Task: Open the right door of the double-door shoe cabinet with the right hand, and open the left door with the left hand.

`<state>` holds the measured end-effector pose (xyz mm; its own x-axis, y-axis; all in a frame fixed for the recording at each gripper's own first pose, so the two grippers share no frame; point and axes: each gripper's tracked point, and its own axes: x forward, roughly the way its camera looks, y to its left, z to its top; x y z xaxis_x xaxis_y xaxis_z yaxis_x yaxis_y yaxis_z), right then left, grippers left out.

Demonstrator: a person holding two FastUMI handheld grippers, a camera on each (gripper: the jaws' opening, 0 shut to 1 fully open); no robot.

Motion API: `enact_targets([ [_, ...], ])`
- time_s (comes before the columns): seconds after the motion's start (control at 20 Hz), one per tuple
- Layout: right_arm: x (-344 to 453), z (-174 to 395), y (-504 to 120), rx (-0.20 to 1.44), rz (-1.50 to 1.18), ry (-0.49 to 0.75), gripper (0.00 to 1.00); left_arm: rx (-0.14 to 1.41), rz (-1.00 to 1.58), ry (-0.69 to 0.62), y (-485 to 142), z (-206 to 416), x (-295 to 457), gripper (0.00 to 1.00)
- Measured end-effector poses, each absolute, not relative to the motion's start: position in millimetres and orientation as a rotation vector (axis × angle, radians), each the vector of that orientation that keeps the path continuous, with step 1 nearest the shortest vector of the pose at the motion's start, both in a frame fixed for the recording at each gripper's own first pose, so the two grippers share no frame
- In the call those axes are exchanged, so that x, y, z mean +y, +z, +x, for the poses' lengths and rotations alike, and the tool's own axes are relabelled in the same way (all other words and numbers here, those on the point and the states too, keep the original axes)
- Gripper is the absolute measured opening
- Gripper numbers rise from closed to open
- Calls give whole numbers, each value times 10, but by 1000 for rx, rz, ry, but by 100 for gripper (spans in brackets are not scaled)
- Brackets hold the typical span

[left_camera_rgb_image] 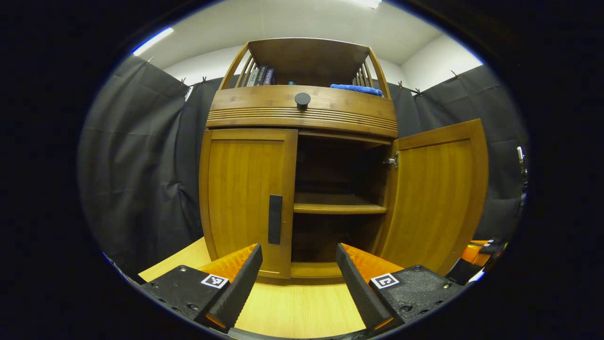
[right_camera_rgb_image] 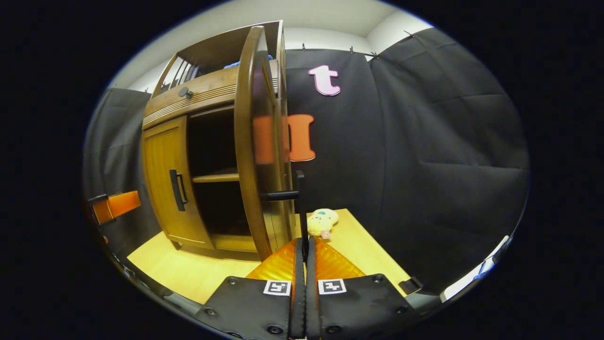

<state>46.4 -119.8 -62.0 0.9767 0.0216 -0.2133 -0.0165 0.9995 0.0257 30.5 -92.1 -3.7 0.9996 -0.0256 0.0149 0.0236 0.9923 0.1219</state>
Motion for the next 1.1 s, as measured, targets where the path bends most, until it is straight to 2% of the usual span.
enact_targets([
  [0.05,-1247,462,-620,216,29,18,3,-21,125,-14,-35,340,-913,95],
  [0.1,-1308,450,-604,215,33,14,12,-23,124,-7,-36,381,-918,98],
  [0.2,-1419,446,-551,204,38,-3,12,-20,118,1,-64,461,-927,94],
  [0.3,-1502,469,-539,206,44,-14,3,-18,110,2,-80,562,-946,92],
  [0.35,-1538,468,-546,211,49,-14,3,-16,108,2,-92,620,-941,92],
  [0.4,-1557,483,-543,213,54,-16,8,-15,110,6,-99,669,-938,92],
  [0.5,-1637,500,-535,212,60,-31,8,-16,122,22,-77,787,-918,92],
  [0.55,-1649,506,-525,209,68,-30,4,-19,129,20,-64,852,-916,92],
  [0.6,-1654,520,-511,209,77,-25,4,-21,128,16,-61,913,-918,92],
  [0.65,-1681,529,-516,210,84,-31,11,-18,121,13,-74,997,-903,92],
  [0.8,-1768,539,-512,208,98,-42,13,-11,93,31,-103,1185,-761,92],
  [0.85,-1779,539,-485,209,99,-41,27,-5,90,32,-119,1251,-727,93],
  [0.9,-1815,565,-478,212,94,-52,12,-6,93,35,-129,1326,-681,95],
  [0.95,-1826,588,-473,211,91,-49,16,-2,100,39,-141,1414,-633,92],
  [1.0,-1820,571,-478,213,89,-53,26,2,104,48,-155,1498,-572,98],
  [1.05,-1832,578,-470,209,86,-58,35,5,104,58,-160,1572,-508,98],
  [1.1,-1835,551,-453,203,84,-61,45,4,101,64,-162,1632,-464,92],
])
